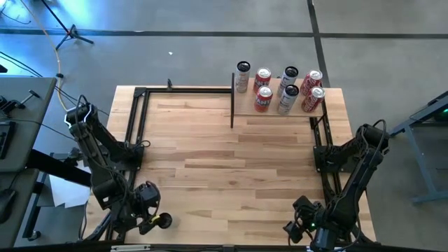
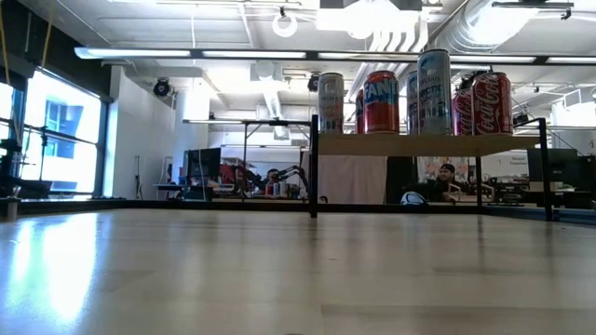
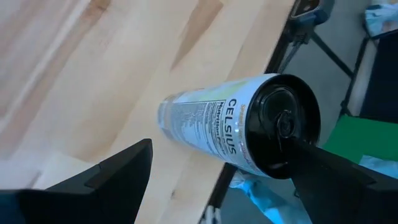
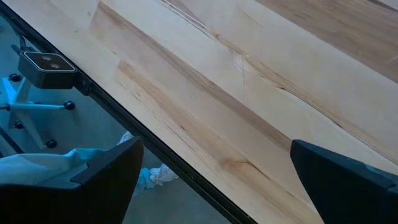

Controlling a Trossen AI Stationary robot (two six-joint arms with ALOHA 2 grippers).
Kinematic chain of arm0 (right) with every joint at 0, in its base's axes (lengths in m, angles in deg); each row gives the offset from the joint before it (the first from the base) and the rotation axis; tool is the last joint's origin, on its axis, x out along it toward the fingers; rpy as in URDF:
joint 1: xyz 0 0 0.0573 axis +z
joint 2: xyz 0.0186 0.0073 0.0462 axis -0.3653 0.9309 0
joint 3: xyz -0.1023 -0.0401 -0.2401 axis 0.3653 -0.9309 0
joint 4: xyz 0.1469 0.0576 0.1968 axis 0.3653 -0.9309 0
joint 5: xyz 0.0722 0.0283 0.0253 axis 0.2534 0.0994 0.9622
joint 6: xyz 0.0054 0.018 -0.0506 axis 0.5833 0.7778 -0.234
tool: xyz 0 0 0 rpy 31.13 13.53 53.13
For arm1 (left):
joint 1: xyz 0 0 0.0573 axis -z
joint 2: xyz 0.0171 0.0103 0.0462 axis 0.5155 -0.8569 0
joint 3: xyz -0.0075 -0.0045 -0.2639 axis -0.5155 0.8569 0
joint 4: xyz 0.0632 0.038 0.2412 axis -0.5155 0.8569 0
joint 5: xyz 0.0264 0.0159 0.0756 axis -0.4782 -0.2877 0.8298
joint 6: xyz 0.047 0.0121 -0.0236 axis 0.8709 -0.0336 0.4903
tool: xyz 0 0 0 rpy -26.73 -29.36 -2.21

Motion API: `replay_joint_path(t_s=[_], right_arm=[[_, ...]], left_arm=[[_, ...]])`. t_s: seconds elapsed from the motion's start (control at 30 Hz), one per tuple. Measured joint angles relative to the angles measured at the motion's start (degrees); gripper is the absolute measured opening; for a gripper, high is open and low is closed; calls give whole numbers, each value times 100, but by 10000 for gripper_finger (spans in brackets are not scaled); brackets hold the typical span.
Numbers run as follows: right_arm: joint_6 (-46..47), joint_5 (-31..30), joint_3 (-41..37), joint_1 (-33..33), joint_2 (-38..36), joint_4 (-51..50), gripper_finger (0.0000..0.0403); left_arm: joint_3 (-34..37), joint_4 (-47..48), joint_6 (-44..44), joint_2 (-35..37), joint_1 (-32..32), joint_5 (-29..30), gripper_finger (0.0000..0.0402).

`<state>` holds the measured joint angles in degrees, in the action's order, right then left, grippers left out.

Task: Place canned beverage on shelf
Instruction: Put the white yellow soda can on the shelf aligned with the other white yellow soda can

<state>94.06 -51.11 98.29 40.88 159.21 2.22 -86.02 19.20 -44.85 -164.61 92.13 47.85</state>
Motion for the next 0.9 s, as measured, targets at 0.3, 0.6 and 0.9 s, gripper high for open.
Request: replay_joint_path(t_s=[0.3, 0.6, 0.9], right_arm=[[0, 0, 0, -2, 0, 0, 394], [-2, 0, 0, -2, 0, 2, 394], [-1, 0, 0, -2, 0, 11, 394]], left_arm=[[1, 156, 119, 61, 35, 157, 337], [22, -138, 229, 603, 317, 726, 337], [15, -388, -155, 742, 319, 373, 337]])
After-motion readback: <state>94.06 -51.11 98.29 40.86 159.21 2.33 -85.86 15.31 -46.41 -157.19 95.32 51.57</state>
